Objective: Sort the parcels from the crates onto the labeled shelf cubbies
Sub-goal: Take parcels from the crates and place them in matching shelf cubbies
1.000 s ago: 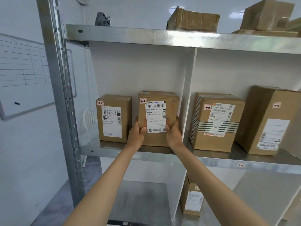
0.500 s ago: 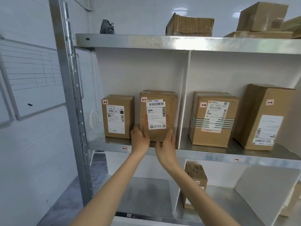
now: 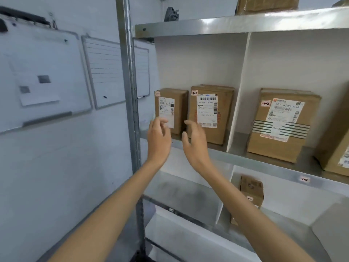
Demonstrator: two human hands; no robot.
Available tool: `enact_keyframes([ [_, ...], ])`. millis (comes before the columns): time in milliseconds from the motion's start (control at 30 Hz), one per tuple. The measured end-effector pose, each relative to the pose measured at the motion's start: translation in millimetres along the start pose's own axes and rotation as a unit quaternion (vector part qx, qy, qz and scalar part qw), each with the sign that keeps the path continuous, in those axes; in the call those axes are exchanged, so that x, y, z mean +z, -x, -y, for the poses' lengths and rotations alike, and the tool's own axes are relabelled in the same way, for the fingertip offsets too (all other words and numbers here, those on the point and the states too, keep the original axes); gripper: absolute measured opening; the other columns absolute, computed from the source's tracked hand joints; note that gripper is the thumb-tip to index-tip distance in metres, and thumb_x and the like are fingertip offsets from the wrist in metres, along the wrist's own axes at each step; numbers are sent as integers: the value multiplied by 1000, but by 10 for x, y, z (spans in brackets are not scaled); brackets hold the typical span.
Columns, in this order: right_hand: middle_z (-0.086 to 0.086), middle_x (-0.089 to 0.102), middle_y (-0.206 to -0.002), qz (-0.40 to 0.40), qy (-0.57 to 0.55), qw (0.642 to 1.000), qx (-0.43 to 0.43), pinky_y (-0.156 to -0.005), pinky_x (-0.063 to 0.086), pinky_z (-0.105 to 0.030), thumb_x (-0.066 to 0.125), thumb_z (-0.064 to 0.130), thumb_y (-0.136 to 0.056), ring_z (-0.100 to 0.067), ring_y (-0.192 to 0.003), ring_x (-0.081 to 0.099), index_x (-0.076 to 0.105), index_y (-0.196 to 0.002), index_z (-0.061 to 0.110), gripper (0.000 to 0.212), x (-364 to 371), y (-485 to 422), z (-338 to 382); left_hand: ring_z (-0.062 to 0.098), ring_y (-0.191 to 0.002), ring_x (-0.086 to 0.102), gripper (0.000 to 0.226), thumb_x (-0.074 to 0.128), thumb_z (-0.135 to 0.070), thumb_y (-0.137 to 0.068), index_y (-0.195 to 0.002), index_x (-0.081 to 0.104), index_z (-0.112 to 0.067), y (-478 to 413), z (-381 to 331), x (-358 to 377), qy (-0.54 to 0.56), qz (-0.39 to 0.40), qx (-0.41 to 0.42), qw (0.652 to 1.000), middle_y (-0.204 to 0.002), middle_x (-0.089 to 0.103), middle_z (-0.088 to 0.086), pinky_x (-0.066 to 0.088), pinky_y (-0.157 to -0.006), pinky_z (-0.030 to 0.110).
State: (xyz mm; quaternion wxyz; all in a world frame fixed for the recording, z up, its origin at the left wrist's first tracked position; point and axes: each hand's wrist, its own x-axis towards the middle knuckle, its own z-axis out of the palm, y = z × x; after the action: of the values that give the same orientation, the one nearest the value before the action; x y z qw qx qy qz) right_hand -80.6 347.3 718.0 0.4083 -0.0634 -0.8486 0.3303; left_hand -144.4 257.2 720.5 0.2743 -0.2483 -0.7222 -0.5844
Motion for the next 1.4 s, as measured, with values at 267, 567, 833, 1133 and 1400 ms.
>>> enact_keyframes([
  [267, -10, 59, -119, 149, -119, 975, -113, -100, 33, -30, 46, 6, -94, -25, -116, 48, 57, -116, 6, 25, 191, 748, 340, 17, -87, 60, 20, 42, -4, -91, -89, 62, -11, 939, 47, -1074, -150, -101, -84, 980, -93, 66, 3, 47, -78, 29],
  [567, -5, 67, -107, 360, -228, 889, -165, -95, 43, -39, 46, 5, -91, -26, -106, 56, 65, -102, 9, 22, 811, 2211, 1054, 27, -79, 61, 22, 44, -3, -89, -87, 63, -12, 2529, -179, -2719, -307, -209, -253, 893, -87, 67, 9, 49, -72, 36],
  [833, -6, 65, -107, 577, -226, 769, -157, -86, 42, -24, 44, 11, -96, -19, -103, 57, 64, -102, 14, 21, 1188, 3584, 1441, 15, -59, 52, 20, 42, -7, -94, -90, 60, -13, 3956, -314, -3621, -314, -267, -417, 810, -80, 61, 3, 42, -51, 26],
  [1133, -5, 63, -115, 726, -99, 677, -75, -81, 36, -19, 43, 13, -98, -16, -108, 56, 62, -109, 8, 23, 1775, 4895, 1350, 14, -71, 55, 19, 43, -5, -91, -90, 60, -13, 5376, 189, -4278, -296, -288, -571, 709, -86, 64, 6, 38, -54, 20],
  [1400, -6, 65, -102, 768, 19, 634, 91, -82, 43, -27, 45, 15, -95, -17, -96, 56, 66, -101, 11, 22, 2707, 6243, 467, 21, -74, 53, 23, 39, -16, -96, -83, 56, -8, 6622, 1423, -4490, -281, -209, -681, 643, -76, 57, 2, 40, -66, 33],
])
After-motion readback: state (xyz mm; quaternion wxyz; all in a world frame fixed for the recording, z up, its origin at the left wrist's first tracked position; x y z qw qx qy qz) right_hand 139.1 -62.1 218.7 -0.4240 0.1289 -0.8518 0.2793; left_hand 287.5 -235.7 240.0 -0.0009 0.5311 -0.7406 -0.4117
